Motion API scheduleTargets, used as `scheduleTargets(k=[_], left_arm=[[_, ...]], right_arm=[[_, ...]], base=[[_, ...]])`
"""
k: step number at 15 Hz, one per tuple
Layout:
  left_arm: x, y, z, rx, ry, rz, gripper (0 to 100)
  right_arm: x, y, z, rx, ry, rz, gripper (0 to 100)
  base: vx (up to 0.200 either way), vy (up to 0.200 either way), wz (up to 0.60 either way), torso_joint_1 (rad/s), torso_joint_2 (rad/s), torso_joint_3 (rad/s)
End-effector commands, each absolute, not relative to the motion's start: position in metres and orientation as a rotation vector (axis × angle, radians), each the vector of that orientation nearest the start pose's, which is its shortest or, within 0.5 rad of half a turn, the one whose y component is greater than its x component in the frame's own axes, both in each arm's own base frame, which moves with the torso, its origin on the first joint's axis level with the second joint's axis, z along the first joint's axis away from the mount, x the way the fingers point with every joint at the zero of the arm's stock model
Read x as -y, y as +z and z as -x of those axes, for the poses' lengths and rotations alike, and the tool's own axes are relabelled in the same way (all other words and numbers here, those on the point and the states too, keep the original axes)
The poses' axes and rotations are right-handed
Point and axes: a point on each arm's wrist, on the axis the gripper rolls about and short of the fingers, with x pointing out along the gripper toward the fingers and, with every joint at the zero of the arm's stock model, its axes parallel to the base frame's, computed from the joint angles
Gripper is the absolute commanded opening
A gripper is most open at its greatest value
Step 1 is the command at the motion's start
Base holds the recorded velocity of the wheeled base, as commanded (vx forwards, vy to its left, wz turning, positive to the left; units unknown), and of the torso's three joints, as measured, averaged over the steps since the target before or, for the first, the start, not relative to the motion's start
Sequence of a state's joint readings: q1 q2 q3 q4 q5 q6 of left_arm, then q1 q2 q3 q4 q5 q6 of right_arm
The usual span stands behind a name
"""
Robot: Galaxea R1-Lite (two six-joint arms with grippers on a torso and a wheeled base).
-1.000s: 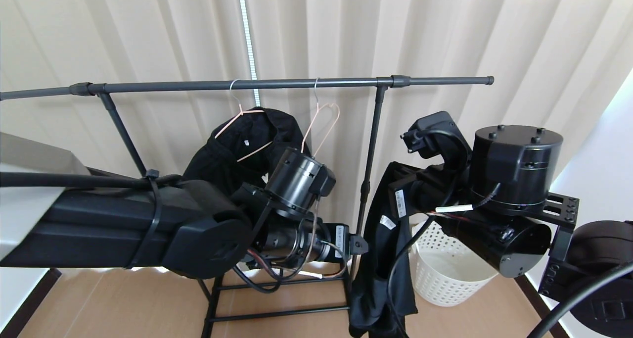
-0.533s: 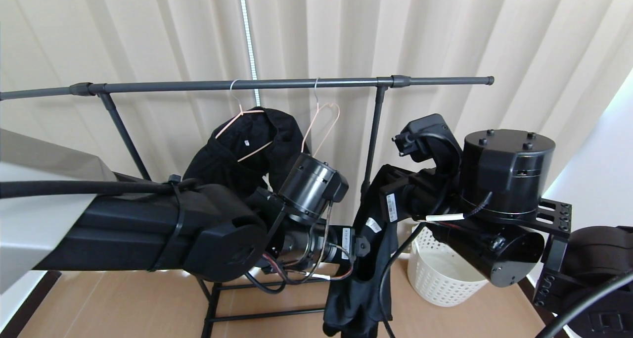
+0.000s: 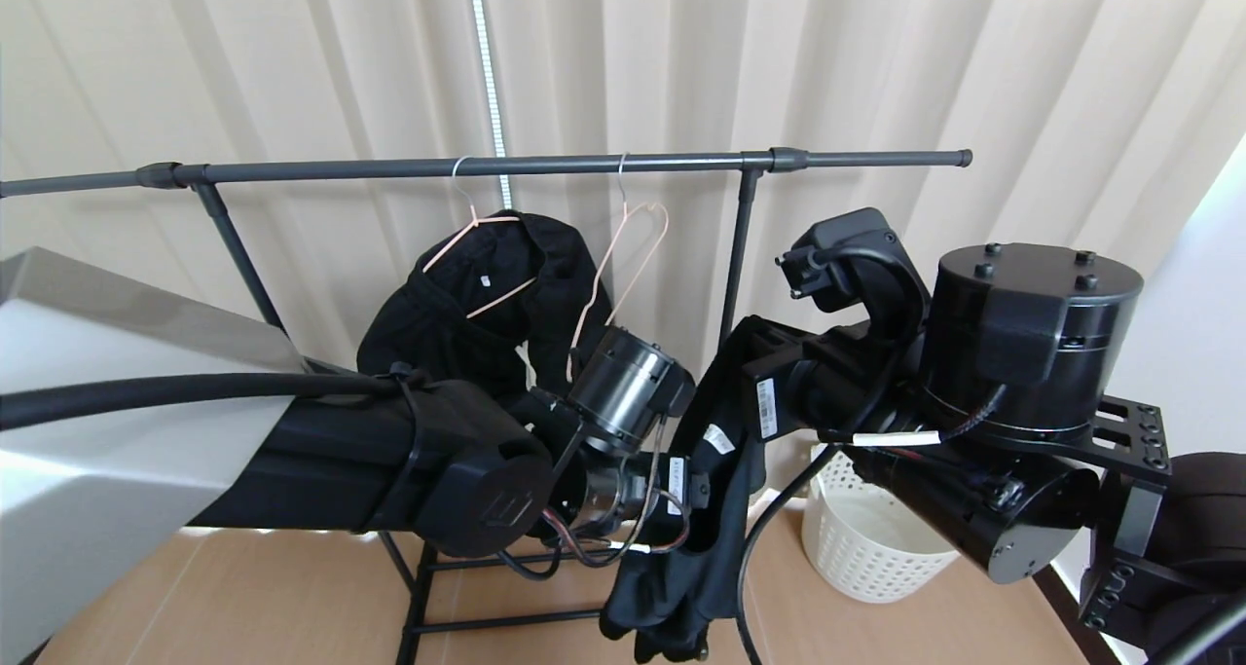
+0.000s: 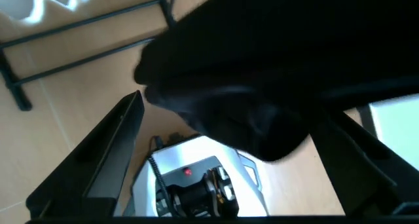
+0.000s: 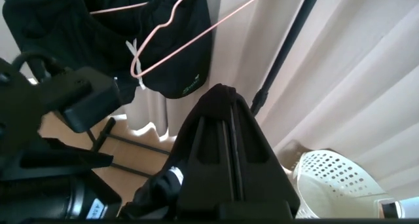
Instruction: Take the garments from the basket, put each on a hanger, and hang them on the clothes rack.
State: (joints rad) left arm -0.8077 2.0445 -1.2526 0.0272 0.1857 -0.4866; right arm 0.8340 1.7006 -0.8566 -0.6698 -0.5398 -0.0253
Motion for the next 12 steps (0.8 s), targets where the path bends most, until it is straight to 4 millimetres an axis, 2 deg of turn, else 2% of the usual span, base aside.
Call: scheduleTargets(k=[1, 4, 5, 8, 10, 11, 12], left_arm=[[0.275, 0.113, -0.269, -0.859, -0.378, 0.04, 100], [0.273, 0.11, -0.271, -0.868, -0.37, 0.031, 100], [0.272, 0.109, -0.272, -0.869, -0.373, 0.016, 0], [0.271, 0.116, -0.27, -0.855, -0.377, 0.021, 0], [0.259, 0.136, -0.259, -0.816, -0.382, 0.041, 0], [0.257, 0.141, -0.258, -0.806, -0.384, 0.047, 0], [0.248, 0.159, -0.251, -0.761, -0.377, 0.066, 0]], right_arm=[[-0.22, 0.204, -0.215, -0.121, 0.296, 0.128, 0], [-0.216, 0.208, -0.214, -0.112, 0.291, 0.12, 0], [-0.214, 0.211, -0.213, -0.103, 0.288, 0.115, 0], [-0.203, 0.212, -0.221, -0.106, 0.24, 0.112, 0], [-0.186, 0.211, -0.234, -0.116, 0.172, 0.116, 0], [-0.184, 0.21, -0.235, -0.117, 0.164, 0.116, 0], [-0.178, 0.21, -0.24, -0.12, 0.143, 0.119, 0]], base=[[0.0, 0.0, 0.0, 0.0, 0.0, 0.0], [0.0, 0.0, 0.0, 0.0, 0.0, 0.0], [0.0, 0.0, 0.0, 0.0, 0.0, 0.0], [0.0, 0.0, 0.0, 0.0, 0.0, 0.0], [0.0, 0.0, 0.0, 0.0, 0.0, 0.0], [0.0, 0.0, 0.0, 0.0, 0.0, 0.0], [0.0, 0.0, 0.0, 0.0, 0.0, 0.0]])
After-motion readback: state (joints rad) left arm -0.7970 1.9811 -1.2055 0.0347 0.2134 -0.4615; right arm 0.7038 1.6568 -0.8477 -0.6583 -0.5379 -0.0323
